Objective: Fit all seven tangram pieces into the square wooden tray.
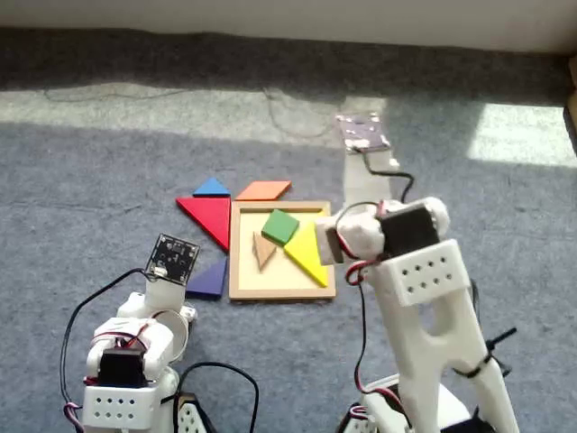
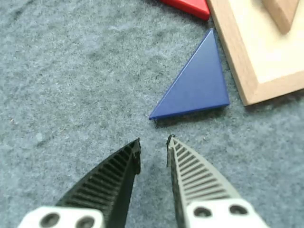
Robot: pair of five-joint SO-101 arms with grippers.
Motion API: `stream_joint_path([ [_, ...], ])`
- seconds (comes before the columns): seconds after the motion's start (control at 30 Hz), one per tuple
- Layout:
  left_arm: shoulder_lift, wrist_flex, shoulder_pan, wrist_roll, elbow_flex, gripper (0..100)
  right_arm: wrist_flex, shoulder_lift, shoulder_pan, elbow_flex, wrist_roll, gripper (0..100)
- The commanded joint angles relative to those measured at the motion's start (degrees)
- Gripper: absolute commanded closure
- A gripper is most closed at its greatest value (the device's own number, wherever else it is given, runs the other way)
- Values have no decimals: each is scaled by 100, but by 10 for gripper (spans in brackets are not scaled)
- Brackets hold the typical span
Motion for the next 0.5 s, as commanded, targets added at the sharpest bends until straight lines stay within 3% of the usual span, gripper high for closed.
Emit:
stream_joint_path([
  [0.0, -92, 26, -57, -18, 110, 880, -22, -1138, 725, 585, 62, 796],
  [0.2, -92, 26, -22, -26, 110, 878, -31, -2633, 1613, 1763, 255, 796],
  [0.3, -92, 26, -31, -18, 110, 879, -119, -3240, 1675, 2299, 703, 796],
  [0.47, -101, 53, -66, -26, 75, 880, -716, -3925, 1675, 3257, 738, 796],
])
